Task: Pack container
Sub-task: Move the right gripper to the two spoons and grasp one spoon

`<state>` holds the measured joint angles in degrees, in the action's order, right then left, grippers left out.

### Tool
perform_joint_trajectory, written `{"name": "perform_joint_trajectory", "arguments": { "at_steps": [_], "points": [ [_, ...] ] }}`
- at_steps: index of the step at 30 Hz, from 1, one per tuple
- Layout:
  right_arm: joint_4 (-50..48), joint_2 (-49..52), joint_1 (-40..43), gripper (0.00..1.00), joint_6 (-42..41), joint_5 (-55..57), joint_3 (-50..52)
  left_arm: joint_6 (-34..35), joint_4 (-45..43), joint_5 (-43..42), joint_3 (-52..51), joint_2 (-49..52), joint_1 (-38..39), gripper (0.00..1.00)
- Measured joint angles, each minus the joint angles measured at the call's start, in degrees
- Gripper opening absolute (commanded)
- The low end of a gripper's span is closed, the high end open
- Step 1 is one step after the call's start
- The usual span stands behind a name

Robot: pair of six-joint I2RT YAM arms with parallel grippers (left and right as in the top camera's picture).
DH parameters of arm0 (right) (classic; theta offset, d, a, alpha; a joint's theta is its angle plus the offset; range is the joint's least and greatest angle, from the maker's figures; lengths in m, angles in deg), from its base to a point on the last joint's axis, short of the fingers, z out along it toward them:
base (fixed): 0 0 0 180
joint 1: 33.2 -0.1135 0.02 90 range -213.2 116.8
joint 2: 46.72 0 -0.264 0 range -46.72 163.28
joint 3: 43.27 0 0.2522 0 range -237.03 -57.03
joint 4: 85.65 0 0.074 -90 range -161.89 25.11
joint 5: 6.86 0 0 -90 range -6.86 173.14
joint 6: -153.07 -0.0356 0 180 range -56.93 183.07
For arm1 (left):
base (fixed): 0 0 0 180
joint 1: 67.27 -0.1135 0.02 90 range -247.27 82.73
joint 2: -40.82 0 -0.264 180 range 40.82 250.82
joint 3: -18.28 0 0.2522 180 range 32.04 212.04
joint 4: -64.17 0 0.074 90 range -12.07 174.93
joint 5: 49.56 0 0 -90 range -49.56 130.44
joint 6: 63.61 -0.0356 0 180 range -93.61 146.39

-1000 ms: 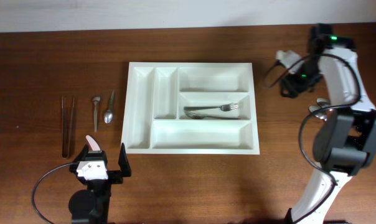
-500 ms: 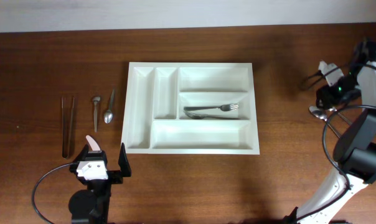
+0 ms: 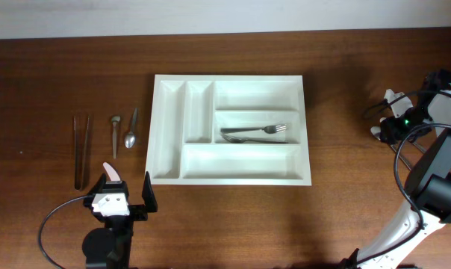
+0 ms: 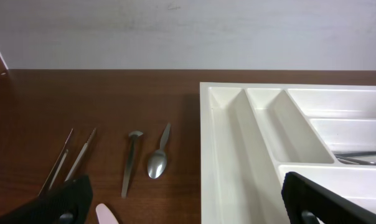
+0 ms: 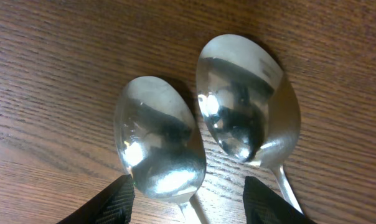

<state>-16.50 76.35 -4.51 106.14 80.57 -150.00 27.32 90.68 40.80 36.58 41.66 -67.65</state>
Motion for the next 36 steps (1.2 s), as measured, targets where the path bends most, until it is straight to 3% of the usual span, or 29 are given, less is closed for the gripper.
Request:
{"name": "perform_joint_trajectory", "arguments": {
  "at_steps": [18,30,36],
  "points": [
    [2.0,0.0,0.0,0.57,-1.1,-4.2,0.0,0.0,0.0,0.0,0.0,0.0,0.0,0.99],
    [-1.9,0.0,0.0,0.56,-2.6,-4.3,4.1,0.0,0.0,0.0,0.0,0.0,0.0,0.99],
    [-3.3,-0.3,0.0,0.41,-2.5,-3.9,5.1,0.0,0.0,0.0,0.0,0.0,0.0,0.99]
  ]
}}
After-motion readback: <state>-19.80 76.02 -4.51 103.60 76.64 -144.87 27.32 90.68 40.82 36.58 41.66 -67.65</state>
